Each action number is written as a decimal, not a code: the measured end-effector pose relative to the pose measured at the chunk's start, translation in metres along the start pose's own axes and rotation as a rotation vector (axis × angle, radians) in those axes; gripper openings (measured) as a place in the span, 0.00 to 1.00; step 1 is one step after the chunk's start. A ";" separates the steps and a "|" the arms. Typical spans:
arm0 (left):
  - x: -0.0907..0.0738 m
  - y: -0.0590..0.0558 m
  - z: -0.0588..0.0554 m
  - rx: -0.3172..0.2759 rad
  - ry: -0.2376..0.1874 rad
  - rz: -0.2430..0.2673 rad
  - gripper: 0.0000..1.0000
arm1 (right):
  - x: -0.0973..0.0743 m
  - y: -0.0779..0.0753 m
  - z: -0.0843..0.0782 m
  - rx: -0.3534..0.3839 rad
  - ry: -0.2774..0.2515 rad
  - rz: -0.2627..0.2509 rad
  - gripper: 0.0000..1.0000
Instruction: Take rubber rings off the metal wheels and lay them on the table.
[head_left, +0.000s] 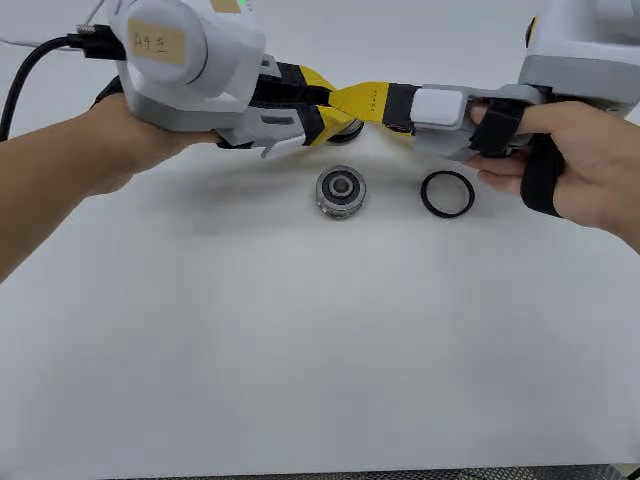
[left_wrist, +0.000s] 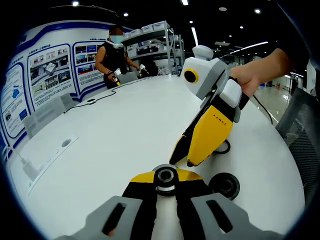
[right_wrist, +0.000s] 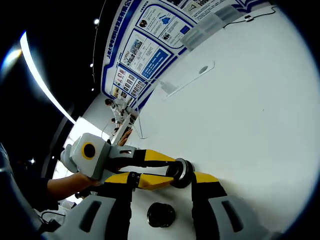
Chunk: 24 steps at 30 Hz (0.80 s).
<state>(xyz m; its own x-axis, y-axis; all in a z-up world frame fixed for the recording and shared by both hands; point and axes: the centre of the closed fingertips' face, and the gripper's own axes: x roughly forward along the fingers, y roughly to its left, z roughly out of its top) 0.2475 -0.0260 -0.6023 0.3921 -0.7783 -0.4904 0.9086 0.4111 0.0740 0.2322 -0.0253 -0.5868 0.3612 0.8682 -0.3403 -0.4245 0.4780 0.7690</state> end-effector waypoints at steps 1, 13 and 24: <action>0.000 0.000 0.000 0.000 0.000 0.000 0.13 | 0.000 -0.002 0.000 0.000 0.005 -0.005 0.49; 0.000 -0.001 0.002 0.002 -0.001 -0.002 0.13 | 0.003 -0.006 -0.001 0.019 0.015 -0.002 0.49; -0.001 -0.003 0.003 0.005 -0.002 -0.006 0.13 | 0.002 0.005 -0.007 0.035 0.022 0.007 0.48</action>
<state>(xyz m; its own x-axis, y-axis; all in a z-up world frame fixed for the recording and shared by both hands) 0.2445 -0.0282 -0.5991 0.3871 -0.7814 -0.4894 0.9115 0.4044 0.0753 0.2251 -0.0204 -0.5877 0.3400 0.8742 -0.3467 -0.3977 0.4678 0.7893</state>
